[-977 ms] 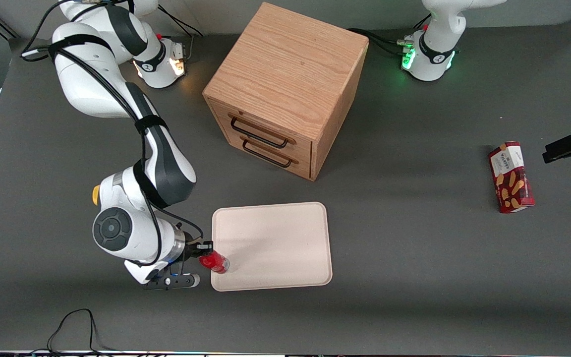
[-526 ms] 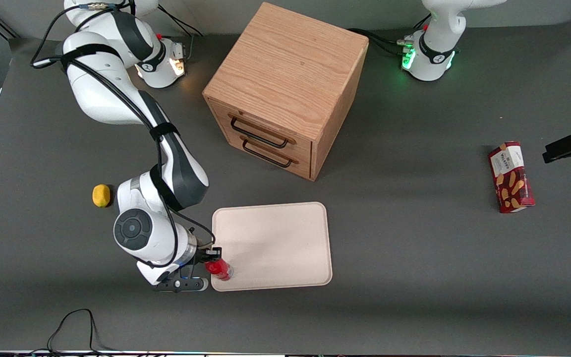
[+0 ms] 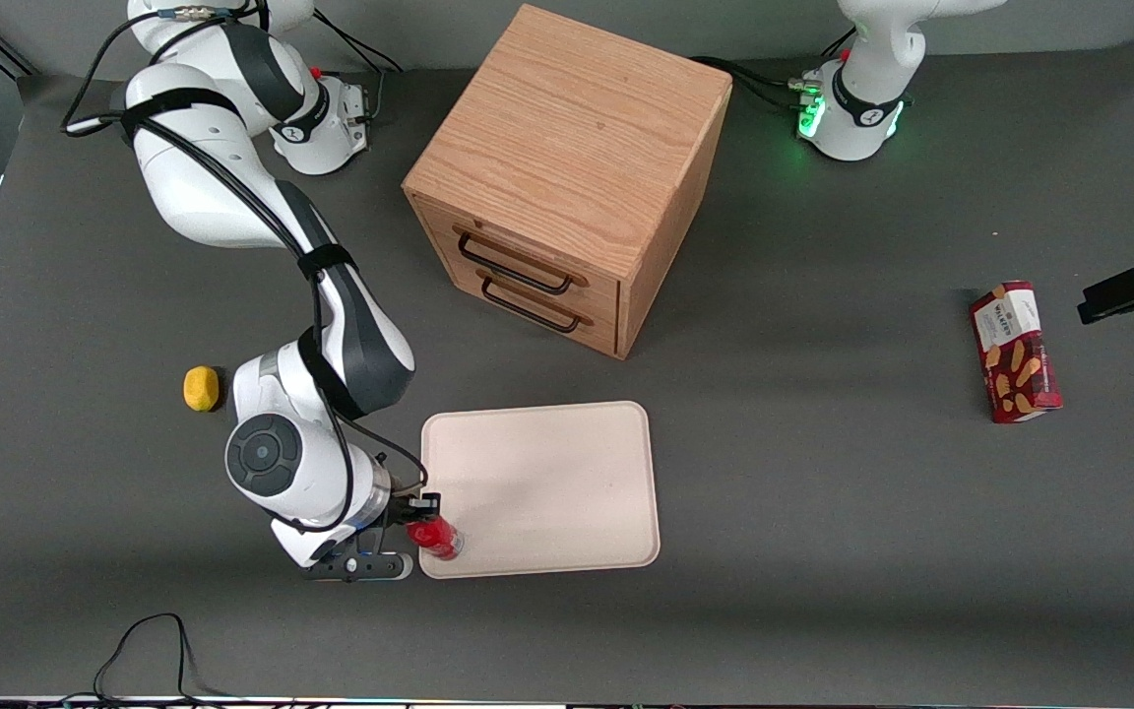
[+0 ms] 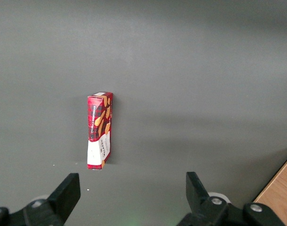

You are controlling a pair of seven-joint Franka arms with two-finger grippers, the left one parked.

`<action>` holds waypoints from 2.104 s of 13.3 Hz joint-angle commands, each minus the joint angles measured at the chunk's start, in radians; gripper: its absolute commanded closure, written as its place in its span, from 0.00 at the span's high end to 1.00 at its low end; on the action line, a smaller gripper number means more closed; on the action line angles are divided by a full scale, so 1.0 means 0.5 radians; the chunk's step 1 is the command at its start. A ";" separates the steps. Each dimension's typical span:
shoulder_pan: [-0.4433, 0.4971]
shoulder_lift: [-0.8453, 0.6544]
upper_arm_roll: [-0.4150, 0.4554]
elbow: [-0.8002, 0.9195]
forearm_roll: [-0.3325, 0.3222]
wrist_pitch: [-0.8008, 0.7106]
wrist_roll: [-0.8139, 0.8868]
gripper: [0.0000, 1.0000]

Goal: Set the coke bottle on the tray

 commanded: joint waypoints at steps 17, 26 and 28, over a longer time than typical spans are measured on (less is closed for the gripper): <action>-0.112 -0.398 -0.002 -0.293 -0.006 -0.447 -0.064 1.00; -0.265 -1.454 -0.225 -1.518 0.089 -0.407 -0.546 1.00; -0.235 -1.656 -0.278 -1.696 0.090 -0.407 -0.555 1.00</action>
